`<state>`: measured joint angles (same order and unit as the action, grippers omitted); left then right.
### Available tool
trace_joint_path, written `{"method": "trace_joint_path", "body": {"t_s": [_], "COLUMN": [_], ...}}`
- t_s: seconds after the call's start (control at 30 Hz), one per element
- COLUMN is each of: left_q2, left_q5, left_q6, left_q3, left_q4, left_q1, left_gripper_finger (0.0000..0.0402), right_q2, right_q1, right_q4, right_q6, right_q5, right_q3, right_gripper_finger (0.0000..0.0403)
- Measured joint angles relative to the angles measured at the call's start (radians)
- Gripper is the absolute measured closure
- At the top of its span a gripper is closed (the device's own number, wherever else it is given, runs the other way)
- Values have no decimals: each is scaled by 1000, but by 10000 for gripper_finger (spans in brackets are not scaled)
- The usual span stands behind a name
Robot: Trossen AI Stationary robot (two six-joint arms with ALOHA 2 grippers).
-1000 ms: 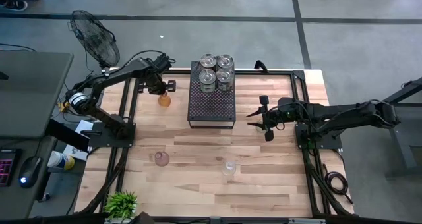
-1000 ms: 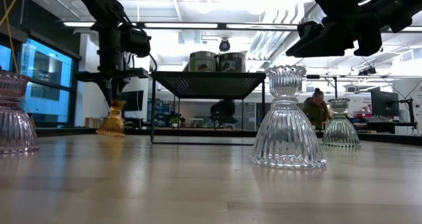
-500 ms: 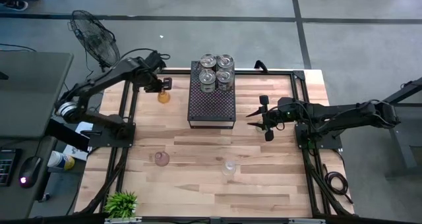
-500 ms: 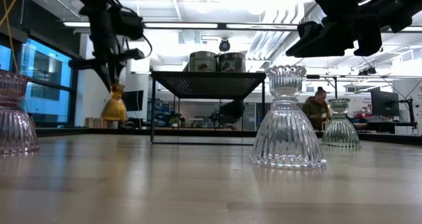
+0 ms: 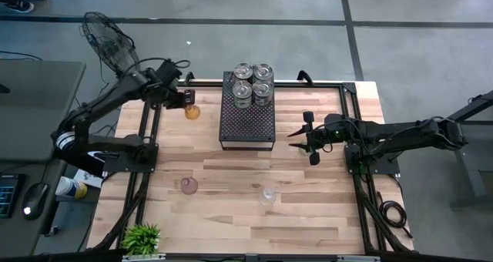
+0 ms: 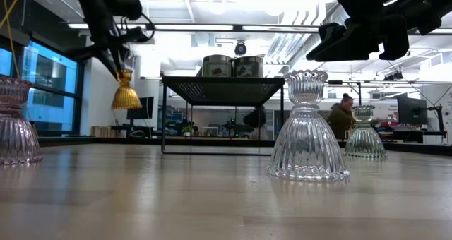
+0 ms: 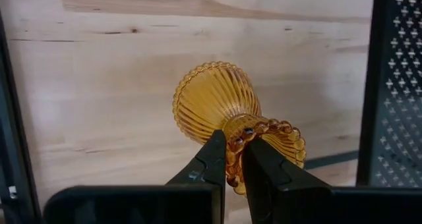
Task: Pick & Place candle stick holders
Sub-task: Put the brown candle holder on the black shelf
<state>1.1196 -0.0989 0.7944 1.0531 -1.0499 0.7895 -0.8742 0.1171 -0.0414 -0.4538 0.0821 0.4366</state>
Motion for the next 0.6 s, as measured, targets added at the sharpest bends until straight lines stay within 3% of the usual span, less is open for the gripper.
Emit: {"method": "trace_joint_path", "body": {"t_s": [0.17,0.6], "left_q2": [-45,-48], "left_q5": [0,34], "left_q6": [0,22], "left_q3": [14,204], "left_q4": [-29,-139], "left_q1": [1,-53], "left_gripper_finger": [381,381], "right_q2": [0,-1], "right_q1": [0,0], "right_q4": [0,-8], "right_q6": [0,0], "right_q5": [0,0], "right_q3": [0,0], "right_gripper_finger": [274,274]}}
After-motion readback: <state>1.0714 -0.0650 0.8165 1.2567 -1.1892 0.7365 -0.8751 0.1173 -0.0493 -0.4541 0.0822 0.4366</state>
